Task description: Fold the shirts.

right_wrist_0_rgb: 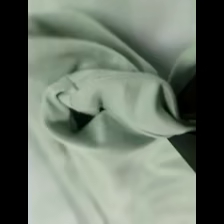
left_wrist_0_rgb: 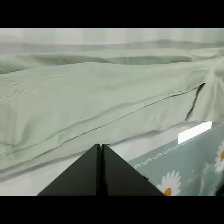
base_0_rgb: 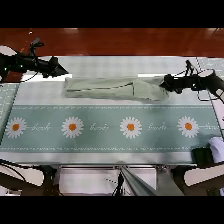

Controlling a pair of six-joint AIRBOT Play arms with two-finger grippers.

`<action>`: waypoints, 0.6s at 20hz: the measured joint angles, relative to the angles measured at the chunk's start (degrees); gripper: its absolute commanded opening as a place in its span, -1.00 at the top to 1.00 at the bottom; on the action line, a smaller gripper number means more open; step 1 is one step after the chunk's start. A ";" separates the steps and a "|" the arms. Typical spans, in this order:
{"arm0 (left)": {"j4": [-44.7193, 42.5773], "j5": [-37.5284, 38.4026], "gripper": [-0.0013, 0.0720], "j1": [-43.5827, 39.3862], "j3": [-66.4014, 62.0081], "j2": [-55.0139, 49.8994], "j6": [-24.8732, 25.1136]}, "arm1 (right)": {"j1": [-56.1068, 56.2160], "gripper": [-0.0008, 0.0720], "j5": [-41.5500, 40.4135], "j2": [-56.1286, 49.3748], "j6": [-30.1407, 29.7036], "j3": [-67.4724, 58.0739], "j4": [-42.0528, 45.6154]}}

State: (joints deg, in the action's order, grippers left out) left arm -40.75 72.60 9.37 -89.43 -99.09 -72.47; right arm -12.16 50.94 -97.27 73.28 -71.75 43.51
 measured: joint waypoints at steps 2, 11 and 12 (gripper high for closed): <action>4.02 0.94 0.91 -1.03 -0.02 0.04 0.48 | 0.31 0.87 2.34 5.35 -1.22 -0.02 1.07; 11.78 -4.85 0.91 -18.21 -0.02 -0.22 2.43 | 4.90 0.87 11.82 33.22 7.06 -0.02 18.78; 12.07 -6.05 0.91 -20.87 -0.02 -0.24 2.43 | 5.90 0.87 13.25 35.65 8.87 -0.02 20.79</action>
State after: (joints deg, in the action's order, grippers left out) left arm -28.69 66.54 -11.51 -89.45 -99.33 -70.04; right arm -6.26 64.18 -61.63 82.15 -71.77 64.29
